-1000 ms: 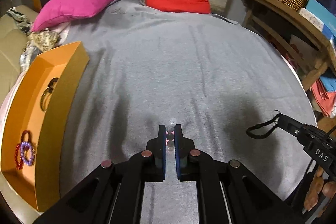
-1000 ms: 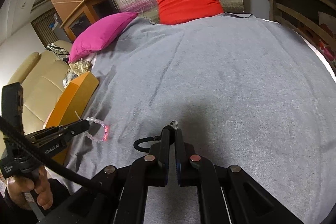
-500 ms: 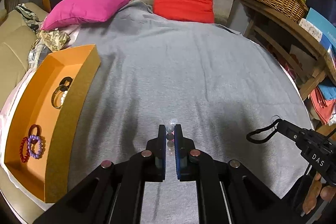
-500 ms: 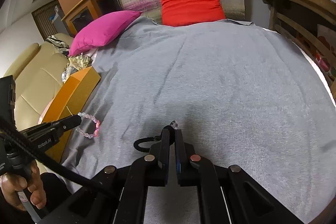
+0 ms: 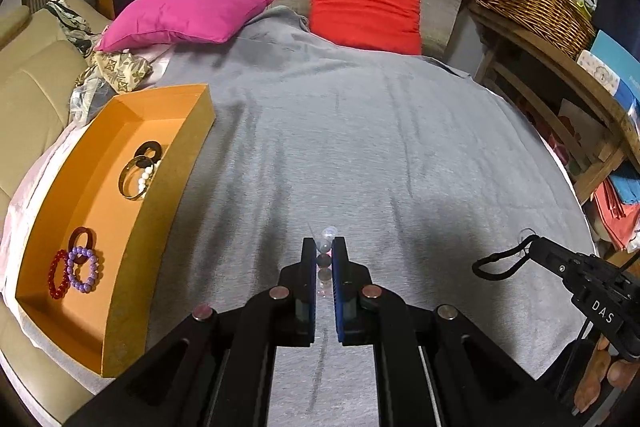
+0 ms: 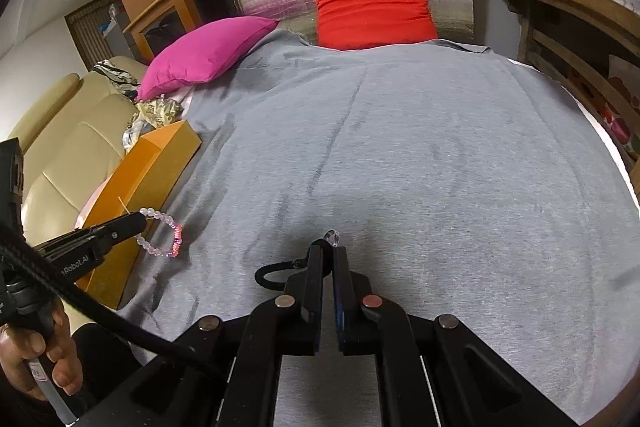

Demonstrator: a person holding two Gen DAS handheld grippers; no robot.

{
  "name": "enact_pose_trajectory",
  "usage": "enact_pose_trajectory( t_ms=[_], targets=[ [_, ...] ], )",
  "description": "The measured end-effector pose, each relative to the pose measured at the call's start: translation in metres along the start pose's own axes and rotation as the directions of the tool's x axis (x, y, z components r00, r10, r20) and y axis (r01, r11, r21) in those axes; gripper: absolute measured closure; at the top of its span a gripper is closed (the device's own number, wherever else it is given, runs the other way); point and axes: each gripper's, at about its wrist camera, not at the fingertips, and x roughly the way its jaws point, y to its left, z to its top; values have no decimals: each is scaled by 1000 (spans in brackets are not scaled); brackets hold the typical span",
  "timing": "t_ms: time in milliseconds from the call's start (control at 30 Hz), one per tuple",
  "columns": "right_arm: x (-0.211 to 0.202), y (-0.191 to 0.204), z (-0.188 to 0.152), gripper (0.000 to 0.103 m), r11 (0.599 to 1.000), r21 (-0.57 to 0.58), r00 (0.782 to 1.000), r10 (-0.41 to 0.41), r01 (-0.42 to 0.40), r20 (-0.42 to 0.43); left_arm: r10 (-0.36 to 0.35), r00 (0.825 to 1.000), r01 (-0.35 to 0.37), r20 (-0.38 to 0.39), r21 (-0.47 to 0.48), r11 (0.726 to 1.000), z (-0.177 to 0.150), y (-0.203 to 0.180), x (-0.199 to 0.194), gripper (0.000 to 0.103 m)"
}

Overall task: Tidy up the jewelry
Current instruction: 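Carry the pink-white bracelet and black hair tie toward the box with both tools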

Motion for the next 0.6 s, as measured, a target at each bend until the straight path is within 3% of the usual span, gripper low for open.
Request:
enact_pose_trajectory(
  t_ms=[600],
  targets=[
    [2, 2, 1, 98, 1000, -4, 1000, 9, -9, 0, 17, 1000, -17, 6, -12, 1000, 0, 6, -4, 96]
  ],
)
